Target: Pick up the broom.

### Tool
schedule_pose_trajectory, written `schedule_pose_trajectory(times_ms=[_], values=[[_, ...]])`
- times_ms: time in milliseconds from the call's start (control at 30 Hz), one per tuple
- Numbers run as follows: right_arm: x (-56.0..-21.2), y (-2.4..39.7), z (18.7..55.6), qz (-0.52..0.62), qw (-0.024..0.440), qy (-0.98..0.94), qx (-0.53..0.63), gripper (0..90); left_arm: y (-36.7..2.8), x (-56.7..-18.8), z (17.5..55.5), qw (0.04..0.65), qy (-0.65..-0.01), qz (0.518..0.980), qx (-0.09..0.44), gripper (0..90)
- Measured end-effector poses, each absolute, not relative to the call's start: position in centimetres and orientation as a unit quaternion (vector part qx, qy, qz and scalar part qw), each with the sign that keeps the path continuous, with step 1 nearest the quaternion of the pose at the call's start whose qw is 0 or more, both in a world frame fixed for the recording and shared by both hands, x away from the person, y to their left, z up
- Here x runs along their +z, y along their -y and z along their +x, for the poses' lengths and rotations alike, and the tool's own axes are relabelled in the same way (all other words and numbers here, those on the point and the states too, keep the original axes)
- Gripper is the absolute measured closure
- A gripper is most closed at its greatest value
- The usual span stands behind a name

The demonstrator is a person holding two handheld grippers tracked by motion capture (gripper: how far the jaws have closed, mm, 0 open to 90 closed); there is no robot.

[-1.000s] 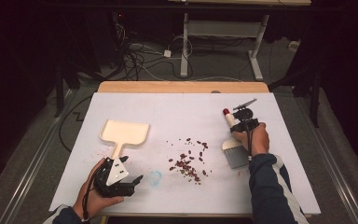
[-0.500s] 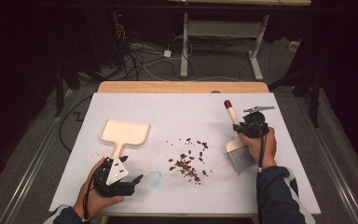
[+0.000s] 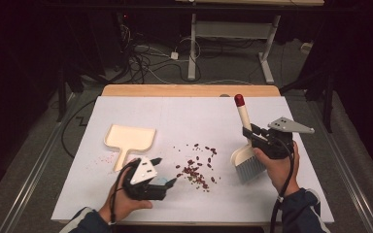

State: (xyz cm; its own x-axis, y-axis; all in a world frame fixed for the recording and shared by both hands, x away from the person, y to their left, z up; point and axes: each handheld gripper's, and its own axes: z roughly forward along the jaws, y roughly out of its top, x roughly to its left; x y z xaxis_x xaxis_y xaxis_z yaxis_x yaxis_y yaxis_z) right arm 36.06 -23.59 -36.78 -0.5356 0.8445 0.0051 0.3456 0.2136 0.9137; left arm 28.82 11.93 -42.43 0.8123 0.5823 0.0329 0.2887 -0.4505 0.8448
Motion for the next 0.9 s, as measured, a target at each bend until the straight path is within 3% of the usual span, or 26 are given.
schedule_pose_trajectory(times_ms=[267, 500, 733, 767, 800, 867, 900], values=[[-36.3, 19.4, 33.1, 0.36, 0.275, -0.735, 0.504, 71.2, -4.6, -40.6, 29.3, 0.532, -0.233, 0.803, 0.13, 24.1], [-36.3, 17.4, 31.0, 0.336, 0.284, -0.732, 0.52, 71.1, -2.7, -41.6, 30.5, 0.543, -0.267, 0.789, 0.109, 28.2], [-35.6, 16.5, 29.6, 0.309, 0.293, -0.735, 0.528, 71.0, -3.2, -42.0, 30.6, 0.541, -0.245, 0.797, 0.105, 44.3], [-35.5, 16.4, 29.6, 0.308, 0.292, -0.735, 0.529, 71.0, -3.2, -42.0, 30.6, 0.541, -0.245, 0.797, 0.105, 51.7], [-35.5, 16.4, 29.6, 0.308, 0.292, -0.735, 0.529, 71.0, -3.4, -42.0, 30.5, 0.543, -0.241, 0.797, 0.112, 51.7], [-35.2, 16.6, 29.5, 0.302, 0.281, -0.735, 0.538, 70.8, -4.0, -41.8, 30.4, 0.542, -0.24, 0.797, 0.119, 63.6], [-35.1, 16.7, 29.6, 0.302, 0.275, -0.735, 0.541, 70.7, -4.4, -41.6, 30.6, 0.544, -0.237, 0.797, 0.111, 65.0]])
